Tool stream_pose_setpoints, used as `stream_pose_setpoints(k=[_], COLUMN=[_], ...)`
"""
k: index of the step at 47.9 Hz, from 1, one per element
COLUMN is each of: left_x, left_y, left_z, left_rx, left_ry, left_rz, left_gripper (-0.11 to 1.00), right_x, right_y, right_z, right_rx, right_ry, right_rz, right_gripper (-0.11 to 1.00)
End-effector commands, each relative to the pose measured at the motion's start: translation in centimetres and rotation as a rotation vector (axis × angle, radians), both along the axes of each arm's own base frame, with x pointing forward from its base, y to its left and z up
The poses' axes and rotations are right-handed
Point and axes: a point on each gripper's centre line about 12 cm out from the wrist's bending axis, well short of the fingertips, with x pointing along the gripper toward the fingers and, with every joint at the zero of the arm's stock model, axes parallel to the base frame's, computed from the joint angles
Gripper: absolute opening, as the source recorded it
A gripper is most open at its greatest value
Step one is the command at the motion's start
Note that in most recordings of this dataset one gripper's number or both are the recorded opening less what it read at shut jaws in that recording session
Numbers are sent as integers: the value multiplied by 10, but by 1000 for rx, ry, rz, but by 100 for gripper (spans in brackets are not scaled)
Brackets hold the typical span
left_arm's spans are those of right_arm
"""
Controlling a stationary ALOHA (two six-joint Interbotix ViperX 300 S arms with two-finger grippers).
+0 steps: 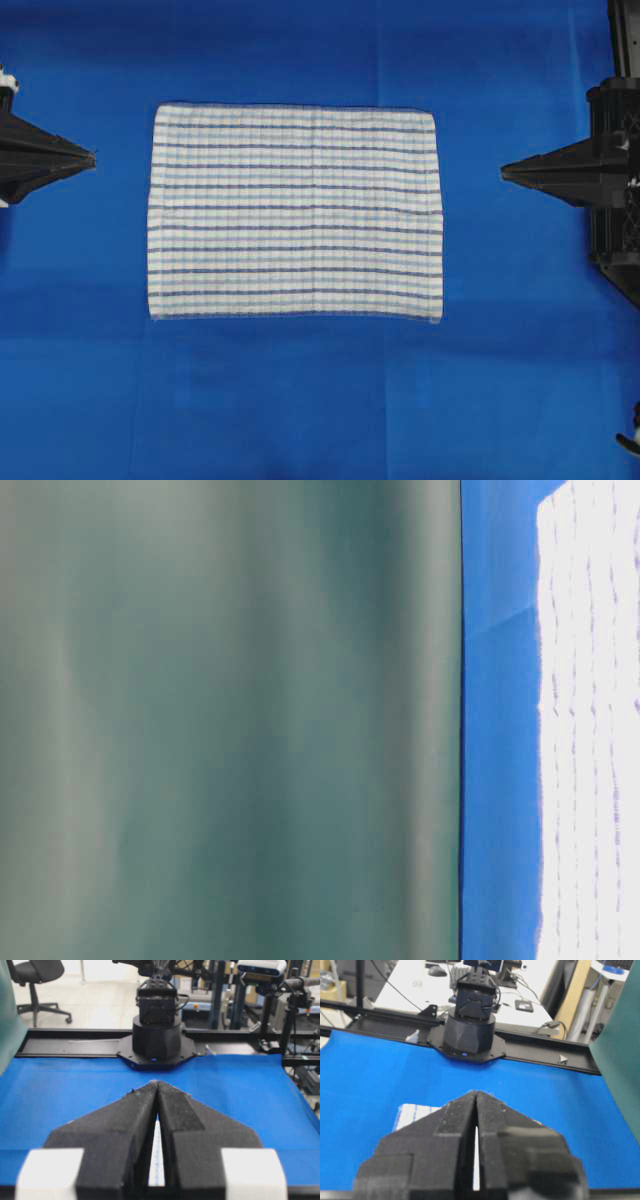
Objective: Fold the blue towel.
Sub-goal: 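Move both grippers to the towel's top corners and grasp them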
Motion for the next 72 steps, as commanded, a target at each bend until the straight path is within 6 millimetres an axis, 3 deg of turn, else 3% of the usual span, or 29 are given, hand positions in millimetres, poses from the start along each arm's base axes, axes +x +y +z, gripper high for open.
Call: stream_pose_setpoints(k=[1, 15, 30, 34, 43, 45, 52, 61, 72], left_x=[4, 16, 35, 38, 40, 40, 41, 40, 41], left_y=[1, 23, 64, 74, 100, 105, 120, 134, 138], left_z=[3, -18, -65, -77, -115, -122, -145, -173, -195], left_rx=[-36, -41, -84, -106, -158, -165, -185, -206, -223], left_ry=[17, 115, 310, 350, 477, 494, 534, 585, 641], left_rz=[9, 113, 276, 316, 411, 429, 478, 525, 535], left_gripper=[0, 0, 1, 15, 69, 74, 68, 67, 67], right_x=[4, 18, 32, 36, 42, 43, 46, 52, 59], right_y=[-3, -34, -78, -85, -106, -110, -123, -134, -143], right_z=[9, -15, -64, -77, -109, -116, -141, -171, -198], right_rx=[6, 99, 211, 222, 258, 263, 277, 289, 311], right_ry=[-17, 133, 327, 375, 465, 478, 521, 570, 614], right_rz=[-14, -164, -355, -382, -459, -475, -524, -562, -597], right_gripper=[-1, -1, 4, 17, 66, 73, 69, 68, 68])
